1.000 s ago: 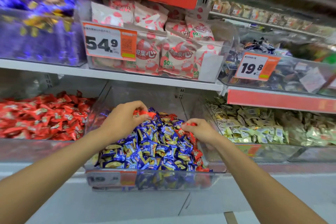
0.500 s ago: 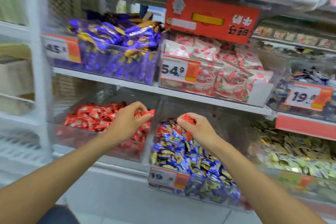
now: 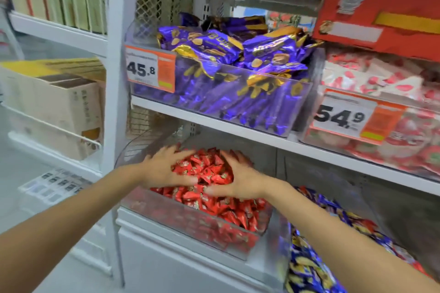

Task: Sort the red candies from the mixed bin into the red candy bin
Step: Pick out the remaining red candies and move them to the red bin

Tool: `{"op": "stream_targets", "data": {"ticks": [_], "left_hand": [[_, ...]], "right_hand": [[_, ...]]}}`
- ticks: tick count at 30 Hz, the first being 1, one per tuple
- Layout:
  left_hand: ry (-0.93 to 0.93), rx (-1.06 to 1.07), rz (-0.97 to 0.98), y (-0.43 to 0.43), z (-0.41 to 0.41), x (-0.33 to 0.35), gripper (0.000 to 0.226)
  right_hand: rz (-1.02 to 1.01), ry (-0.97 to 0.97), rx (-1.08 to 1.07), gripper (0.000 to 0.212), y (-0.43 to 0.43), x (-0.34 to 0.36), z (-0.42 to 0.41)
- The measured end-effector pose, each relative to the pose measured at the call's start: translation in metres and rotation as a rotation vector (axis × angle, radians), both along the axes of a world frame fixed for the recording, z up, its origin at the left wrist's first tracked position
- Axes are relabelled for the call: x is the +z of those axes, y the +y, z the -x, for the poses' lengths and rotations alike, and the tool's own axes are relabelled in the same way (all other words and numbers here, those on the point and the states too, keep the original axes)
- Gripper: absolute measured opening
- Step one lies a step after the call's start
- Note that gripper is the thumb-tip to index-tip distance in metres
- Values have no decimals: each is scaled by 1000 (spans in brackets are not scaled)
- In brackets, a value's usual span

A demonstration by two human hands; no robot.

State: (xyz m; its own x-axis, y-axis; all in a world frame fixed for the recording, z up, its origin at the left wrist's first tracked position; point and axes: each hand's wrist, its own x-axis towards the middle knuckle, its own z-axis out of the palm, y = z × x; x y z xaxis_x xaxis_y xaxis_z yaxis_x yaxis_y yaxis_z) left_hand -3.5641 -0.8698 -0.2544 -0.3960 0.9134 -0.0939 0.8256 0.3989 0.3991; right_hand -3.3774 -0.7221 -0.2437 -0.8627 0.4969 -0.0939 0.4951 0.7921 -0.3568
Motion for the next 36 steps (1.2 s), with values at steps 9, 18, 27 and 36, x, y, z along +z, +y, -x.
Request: {"op": "stream_targets", "data": {"ticks": [9, 18, 27, 36], "left_hand": [[197, 4, 7, 55, 42, -22, 114], [239, -19, -202, 56, 7, -11, 96], [-241, -325, -249, 76, -177, -3, 101], [-392, -273, -334, 79, -184, -28, 59]], "right_hand": [[-115, -171, 90, 116, 36, -15, 59], [-209, 9, 43, 80, 41, 18, 8], [-168, 246, -186, 46, 27, 20, -201], [-168, -13, -126, 58, 22, -2, -165]]}}
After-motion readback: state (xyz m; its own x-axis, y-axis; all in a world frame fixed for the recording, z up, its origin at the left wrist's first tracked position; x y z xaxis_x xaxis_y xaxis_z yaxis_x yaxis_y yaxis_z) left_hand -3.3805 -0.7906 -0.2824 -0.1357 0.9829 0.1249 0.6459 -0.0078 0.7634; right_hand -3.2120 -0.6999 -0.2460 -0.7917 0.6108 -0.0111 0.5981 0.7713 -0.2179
